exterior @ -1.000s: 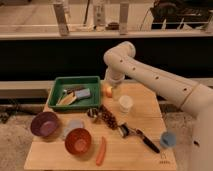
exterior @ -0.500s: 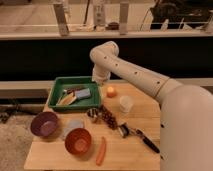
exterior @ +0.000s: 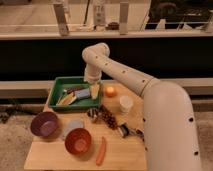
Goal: Wipe tray with sponge
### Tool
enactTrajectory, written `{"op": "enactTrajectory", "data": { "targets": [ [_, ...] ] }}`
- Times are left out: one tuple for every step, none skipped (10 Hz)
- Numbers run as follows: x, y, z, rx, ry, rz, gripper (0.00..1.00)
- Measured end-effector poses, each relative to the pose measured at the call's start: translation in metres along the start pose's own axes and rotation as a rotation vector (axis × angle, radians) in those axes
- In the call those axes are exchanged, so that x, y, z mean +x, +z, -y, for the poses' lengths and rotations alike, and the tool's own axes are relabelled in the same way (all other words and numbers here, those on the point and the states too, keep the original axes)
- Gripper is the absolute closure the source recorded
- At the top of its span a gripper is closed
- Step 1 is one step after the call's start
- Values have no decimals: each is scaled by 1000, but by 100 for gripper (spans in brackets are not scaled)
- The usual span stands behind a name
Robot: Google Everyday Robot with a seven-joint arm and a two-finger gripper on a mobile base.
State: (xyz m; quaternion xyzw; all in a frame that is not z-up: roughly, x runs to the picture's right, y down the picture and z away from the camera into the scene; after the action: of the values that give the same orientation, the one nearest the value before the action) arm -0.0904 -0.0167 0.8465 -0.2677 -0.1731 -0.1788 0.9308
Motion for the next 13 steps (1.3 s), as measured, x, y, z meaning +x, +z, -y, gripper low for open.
{"op": "enactTrajectory", "data": {
  "targets": [
    [-2, 6, 4, 16, 3, 12, 20],
    [-2, 9, 7, 24, 5, 15, 20],
    [-6, 16, 11, 37, 5, 17, 20],
    [-13, 27, 18, 47, -6, 8, 20],
    [-21, 40, 25, 49, -19, -2, 20],
    [-20, 49, 30, 51, -19, -8, 20],
    [-18, 56, 34, 53, -18, -15, 20],
    [-16, 61, 39, 61, -15, -26, 20],
    [-12, 67, 44, 65, -11, -40, 20],
    [-9, 73, 48, 67, -4, -48, 20],
    [-2, 87, 52, 63, 17, -60, 20],
    [2, 92, 54, 60, 30, -66, 20],
    [7, 100, 56, 55, 44, -75, 20]
  ]
}}
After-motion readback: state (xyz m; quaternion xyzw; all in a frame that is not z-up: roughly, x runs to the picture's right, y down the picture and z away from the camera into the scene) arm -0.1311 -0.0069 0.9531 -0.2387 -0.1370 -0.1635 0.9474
